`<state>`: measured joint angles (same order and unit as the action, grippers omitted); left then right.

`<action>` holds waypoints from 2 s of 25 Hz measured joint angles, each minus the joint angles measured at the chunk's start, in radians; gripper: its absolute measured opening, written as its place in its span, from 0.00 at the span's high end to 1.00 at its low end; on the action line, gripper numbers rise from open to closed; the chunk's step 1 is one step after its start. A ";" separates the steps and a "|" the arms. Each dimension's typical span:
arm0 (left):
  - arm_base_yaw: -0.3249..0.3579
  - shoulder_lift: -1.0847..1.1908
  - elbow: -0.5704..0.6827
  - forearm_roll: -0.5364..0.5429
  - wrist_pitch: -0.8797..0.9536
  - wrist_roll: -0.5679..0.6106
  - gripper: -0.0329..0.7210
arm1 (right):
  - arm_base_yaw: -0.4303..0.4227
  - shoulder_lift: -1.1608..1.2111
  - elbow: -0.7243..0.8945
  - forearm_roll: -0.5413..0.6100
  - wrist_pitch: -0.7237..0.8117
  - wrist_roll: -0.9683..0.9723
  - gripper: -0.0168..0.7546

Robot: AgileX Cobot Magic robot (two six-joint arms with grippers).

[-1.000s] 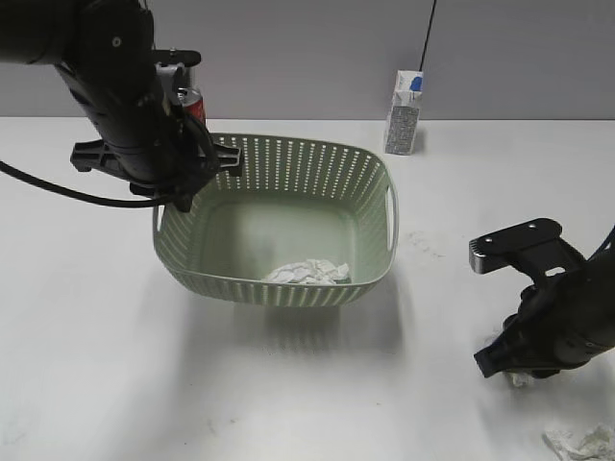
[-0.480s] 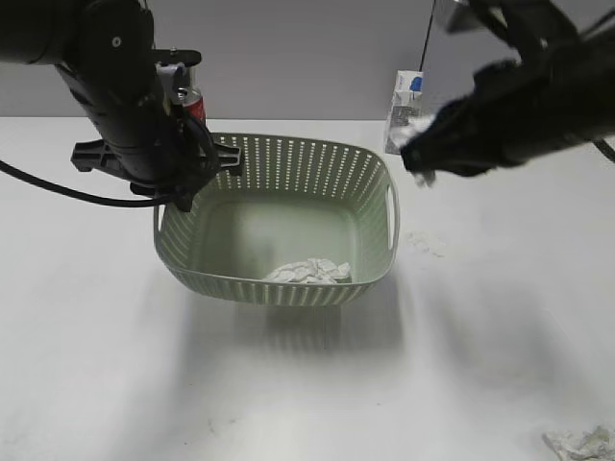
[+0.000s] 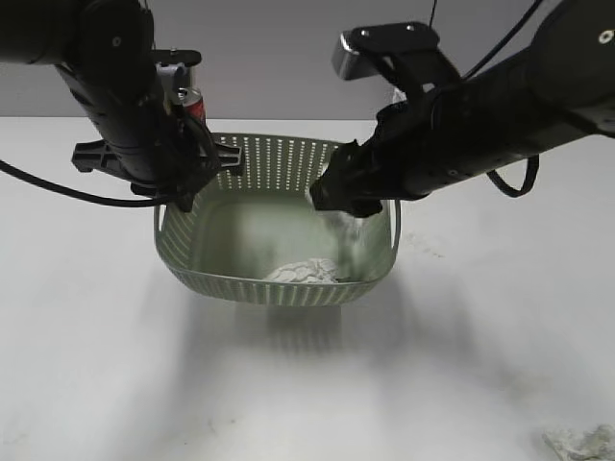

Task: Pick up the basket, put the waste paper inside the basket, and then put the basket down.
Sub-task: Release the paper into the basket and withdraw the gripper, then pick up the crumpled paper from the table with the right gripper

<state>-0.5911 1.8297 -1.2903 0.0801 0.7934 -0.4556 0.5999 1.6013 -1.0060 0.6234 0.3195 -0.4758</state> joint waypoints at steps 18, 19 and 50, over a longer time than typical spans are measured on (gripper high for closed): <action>0.000 0.000 0.000 0.001 0.017 0.000 0.96 | -0.186 -0.216 -0.001 -0.445 0.439 0.359 0.21; 0.000 0.000 0.000 0.001 0.016 0.000 0.96 | -0.205 -0.219 -0.001 -0.470 0.527 0.369 0.21; 0.000 0.000 0.000 0.023 0.015 0.000 0.96 | -0.230 -0.217 0.692 -0.572 0.023 0.718 0.24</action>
<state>-0.5911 1.8297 -1.2903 0.1026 0.8082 -0.4556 0.3695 1.3847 -0.3139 0.0511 0.3427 0.2420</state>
